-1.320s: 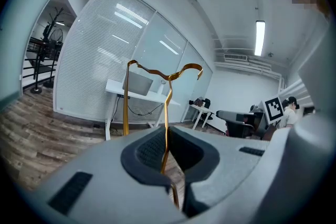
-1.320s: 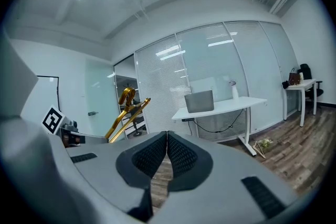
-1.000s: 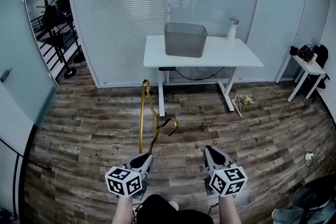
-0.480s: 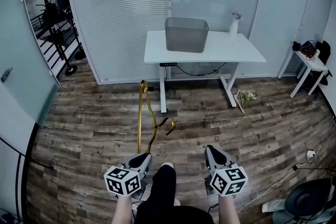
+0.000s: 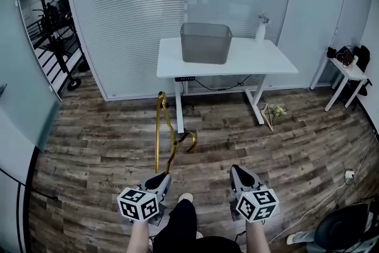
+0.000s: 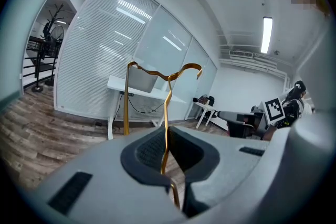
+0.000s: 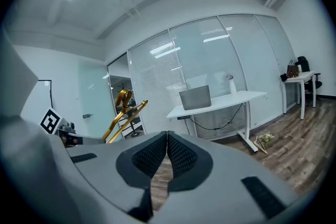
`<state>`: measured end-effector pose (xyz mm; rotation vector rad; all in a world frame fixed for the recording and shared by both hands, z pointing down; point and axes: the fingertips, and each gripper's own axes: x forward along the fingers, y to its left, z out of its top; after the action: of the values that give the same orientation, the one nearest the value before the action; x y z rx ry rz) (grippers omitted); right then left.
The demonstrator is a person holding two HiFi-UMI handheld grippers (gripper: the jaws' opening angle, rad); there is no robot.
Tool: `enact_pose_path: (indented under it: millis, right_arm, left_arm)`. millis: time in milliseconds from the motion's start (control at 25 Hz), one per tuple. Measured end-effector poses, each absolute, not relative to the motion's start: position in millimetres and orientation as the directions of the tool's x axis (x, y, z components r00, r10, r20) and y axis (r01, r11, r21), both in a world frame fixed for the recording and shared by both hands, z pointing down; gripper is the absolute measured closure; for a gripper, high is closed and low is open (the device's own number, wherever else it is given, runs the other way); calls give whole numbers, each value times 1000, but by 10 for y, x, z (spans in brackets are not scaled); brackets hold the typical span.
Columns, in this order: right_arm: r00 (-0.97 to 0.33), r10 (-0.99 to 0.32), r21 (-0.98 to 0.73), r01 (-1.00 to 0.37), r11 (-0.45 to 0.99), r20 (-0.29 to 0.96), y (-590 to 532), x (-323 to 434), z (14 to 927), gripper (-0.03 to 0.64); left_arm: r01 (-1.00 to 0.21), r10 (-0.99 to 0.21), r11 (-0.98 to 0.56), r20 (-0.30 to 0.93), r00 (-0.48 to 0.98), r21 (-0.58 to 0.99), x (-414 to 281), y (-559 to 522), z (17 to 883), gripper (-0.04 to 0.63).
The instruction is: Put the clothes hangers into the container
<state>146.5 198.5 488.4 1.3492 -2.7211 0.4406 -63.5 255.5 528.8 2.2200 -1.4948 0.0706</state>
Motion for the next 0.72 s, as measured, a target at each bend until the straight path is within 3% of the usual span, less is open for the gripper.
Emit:
enact_pose_path:
  millis: [720]
  right_arm:
    - [-592,-777,-218,-804,553,212,447,1032,4702,589]
  left_arm:
    - [-885,-854,-319,302,423,338,-1095,938,5091,574]
